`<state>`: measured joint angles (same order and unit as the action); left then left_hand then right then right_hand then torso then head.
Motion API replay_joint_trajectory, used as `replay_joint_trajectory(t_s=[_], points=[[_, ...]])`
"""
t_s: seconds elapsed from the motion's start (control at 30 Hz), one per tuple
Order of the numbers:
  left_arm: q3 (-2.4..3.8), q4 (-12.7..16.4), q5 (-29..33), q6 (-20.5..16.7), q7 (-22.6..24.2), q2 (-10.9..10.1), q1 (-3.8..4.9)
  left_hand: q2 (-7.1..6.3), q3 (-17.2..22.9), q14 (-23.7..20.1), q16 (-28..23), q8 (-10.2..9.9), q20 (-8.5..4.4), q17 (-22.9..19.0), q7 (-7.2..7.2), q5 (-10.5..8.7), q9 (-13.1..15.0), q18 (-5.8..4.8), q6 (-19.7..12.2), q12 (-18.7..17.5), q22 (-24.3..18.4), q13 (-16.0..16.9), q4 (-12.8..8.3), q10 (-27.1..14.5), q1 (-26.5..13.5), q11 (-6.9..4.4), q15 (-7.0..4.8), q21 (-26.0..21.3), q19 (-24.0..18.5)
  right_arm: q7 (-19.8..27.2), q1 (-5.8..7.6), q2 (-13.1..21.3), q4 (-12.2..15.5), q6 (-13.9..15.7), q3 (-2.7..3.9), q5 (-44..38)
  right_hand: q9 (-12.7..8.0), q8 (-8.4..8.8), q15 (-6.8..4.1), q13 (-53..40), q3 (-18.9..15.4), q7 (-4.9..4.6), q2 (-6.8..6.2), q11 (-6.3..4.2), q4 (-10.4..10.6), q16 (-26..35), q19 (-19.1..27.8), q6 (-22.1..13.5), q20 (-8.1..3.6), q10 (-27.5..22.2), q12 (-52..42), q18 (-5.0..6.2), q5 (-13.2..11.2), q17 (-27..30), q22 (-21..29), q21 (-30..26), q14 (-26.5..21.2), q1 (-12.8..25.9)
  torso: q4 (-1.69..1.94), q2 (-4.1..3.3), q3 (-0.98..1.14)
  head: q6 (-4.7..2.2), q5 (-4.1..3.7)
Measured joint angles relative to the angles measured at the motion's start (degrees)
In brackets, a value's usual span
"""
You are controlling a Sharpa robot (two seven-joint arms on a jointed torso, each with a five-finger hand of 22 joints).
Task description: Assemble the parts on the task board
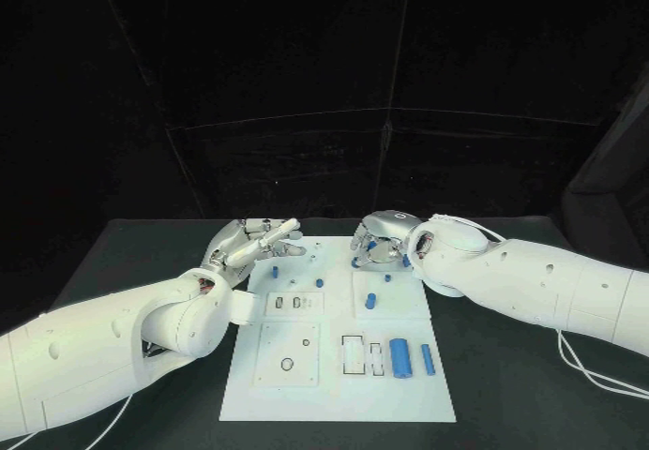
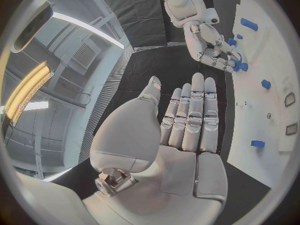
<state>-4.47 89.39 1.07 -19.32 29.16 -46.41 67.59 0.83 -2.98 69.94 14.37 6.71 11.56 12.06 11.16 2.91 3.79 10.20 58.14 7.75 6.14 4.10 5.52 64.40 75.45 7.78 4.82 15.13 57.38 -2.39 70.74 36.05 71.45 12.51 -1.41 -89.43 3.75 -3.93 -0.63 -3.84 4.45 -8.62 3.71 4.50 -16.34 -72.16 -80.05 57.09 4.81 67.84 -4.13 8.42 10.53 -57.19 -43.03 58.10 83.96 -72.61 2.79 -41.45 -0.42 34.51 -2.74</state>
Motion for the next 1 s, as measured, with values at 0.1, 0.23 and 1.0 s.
replay_joint_trajectory(t_s=[0.1,0.23,1.0], points=[[0.01,0.0,0.0,0.0,-0.1,0.0,0.0,0.0,0.0,0.0,0.0,0.0,0.0,0.0,0.0,0.0,0.0,0.0,0.0,0.0,0.0,0.0,0.0,0.0,0.0,0.0,0.0,0.0,0.0,-0.4,0.06,-0.3,-0.3,-0.4,0.0,-0.4,0.0,0.0,0.0,0.1,0.6,-0.28,0.0,0.2,-0.1,-0.4,0.3,0.3,0.29,-0.2,0.0,0.01,0.0,-0.5,-0.6,0.7,0.0,0.0,0.07,-0.11,0.01,0.04,0.12],[0.01,0.1,0.1,0.1,-0.3,-0.1,0.0,0.0,0.0,0.0,0.0,0.0,0.0,0.1,0.0,0.0,0.0,0.0,0.0,-0.2,0.0,0.0,0.0,0.0,0.0,0.0,0.0,0.0,0.0,-0.8,0.07,-0.8,-0.8,-1.0,0.0,-0.7,0.1,0.0,0.2,0.1,1.8,-0.7,0.0,0.61,0.0,-1.0,0.6,1.3,0.61,-0.6,0.0,0.01,-0.7,-1.0,-1.4,1.6,0.2,0.0,0.09,-0.28,0.08,0.04,0.15],[0.01,0.0,0.1,0.8,-1.3,-0.2,0.03,0.21,-0.3,0.0,0.0,-0.3,0.01,0.4,0.2,0.0,0.0,0.0,-0.2,-0.5,-0.2,0.0,-0.3,-0.2,-0.2,0.21,0.0,-0.3,0.4,-1.8,0.1,-2.9,-2.9,-4.9,0.0,-2.2,0.1,0.0,0.44,0.2,5.4,-0.51,-0.08,0.81,0.0,-2.0,1.8,3.2,1.01,-2.0,0.2,0.02,-1.4,-1.8,-3.3,3.8,0.0,0.7,0.24,-0.83,0.3,0.62,0.03]])
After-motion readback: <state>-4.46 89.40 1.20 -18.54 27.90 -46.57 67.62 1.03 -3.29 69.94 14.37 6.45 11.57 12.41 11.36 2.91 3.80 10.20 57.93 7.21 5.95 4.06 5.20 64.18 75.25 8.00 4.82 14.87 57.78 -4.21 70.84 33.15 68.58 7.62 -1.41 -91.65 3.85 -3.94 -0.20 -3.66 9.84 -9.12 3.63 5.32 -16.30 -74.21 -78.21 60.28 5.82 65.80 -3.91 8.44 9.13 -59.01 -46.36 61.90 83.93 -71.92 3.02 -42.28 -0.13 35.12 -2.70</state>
